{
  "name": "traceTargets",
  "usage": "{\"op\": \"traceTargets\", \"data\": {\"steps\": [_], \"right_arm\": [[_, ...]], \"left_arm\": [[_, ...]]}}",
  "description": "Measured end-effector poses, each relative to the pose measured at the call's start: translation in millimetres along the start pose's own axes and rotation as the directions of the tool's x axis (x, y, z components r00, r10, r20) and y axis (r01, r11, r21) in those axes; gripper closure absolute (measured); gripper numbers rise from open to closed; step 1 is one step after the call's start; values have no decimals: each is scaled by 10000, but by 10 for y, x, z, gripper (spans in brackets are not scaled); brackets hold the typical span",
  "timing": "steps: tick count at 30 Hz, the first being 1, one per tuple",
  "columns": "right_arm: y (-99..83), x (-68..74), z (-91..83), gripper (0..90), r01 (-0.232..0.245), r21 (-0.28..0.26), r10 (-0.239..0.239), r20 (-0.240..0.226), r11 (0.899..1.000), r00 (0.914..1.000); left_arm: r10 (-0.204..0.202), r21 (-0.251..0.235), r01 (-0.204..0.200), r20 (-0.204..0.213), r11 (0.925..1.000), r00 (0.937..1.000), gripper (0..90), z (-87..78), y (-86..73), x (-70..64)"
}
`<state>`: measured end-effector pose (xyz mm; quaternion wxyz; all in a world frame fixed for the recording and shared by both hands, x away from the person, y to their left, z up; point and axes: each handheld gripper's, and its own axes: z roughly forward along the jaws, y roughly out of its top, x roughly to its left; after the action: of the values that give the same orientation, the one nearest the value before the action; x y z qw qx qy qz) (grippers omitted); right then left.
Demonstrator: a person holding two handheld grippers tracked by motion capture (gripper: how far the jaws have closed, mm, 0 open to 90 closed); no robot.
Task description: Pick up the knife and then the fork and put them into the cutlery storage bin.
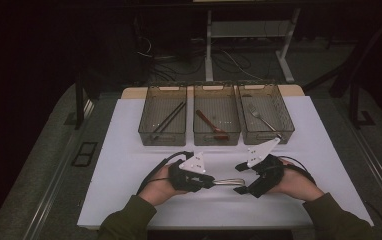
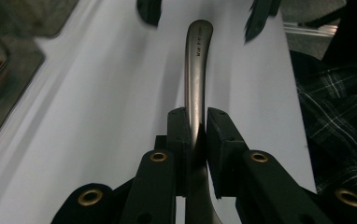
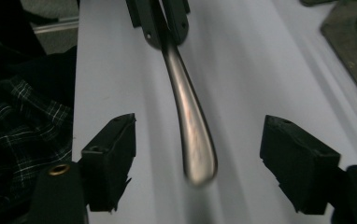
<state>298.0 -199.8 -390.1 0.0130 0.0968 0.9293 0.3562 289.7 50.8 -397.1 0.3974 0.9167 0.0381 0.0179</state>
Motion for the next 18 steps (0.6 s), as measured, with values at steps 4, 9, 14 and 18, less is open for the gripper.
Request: {"op": "traceTargets", "data": {"steps": [4, 9, 14, 18], "right_arm": [[76, -9, 112, 385, 234, 397, -210, -596, 9989, 9980], [111, -19, 245, 535, 414, 871, -303, -1247, 9953, 9917], [120, -8, 293, 702, 314, 1162, -110, -1720, 9927, 9850], [120, -26, 301, 768, 893, 1217, -648, -1916, 9885, 9793]], "left_arm": [[534, 91, -536, 169, 9985, 9984, 792, 77, 114, -32], [830, 237, -838, 350, 9962, 9959, 791, 140, 195, -66], [1037, 285, -1047, 348, 9941, 9940, 791, 180, 243, -89], [1121, 365, -1135, 374, 9929, 9930, 791, 193, 256, -90]]}}
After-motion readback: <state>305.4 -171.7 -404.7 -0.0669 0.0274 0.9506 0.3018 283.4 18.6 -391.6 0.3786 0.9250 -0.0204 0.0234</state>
